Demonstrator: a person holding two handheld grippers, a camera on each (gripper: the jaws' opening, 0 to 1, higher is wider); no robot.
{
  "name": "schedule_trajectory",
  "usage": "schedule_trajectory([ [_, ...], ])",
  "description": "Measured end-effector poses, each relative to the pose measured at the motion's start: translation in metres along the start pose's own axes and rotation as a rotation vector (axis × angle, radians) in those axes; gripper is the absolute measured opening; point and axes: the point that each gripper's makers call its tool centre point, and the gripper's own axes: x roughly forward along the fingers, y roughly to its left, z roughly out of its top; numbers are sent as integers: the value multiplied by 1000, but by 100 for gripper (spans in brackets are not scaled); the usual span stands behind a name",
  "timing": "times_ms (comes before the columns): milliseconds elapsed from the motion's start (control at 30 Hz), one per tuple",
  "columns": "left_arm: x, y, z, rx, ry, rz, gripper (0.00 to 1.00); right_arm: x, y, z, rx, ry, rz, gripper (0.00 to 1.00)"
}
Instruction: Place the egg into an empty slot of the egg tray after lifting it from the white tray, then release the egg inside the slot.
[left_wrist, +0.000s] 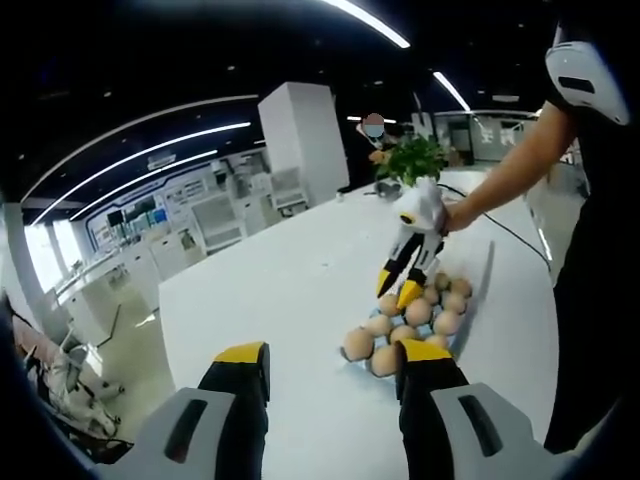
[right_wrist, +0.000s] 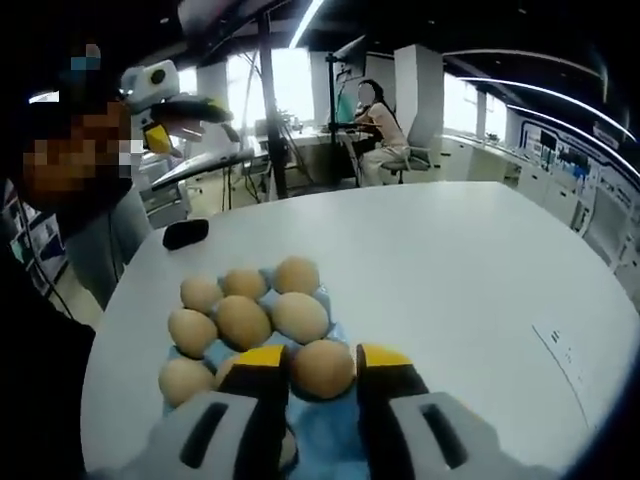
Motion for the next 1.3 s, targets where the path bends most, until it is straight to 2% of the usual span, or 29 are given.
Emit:
schedule_trajectory([
  [133,1,-1,0,2,0,-3,50,-6,-2,1,0,-17,-16,27],
  [367,-1,0,0,-2,-2,3,50,-25,-6,9,33,-92,-56,27],
  [833,2,-3,2,-1,-5,-4,51,-63,-16,3,33,-149,-133,26],
  [1067,1,-4,1,-3,-6,-4,50,-98,-28,-19,83,-149,-207,27],
  [1300,2,-5,1,-4,-6,-7,50,-136,-41,-52,130,-119,-290,26],
])
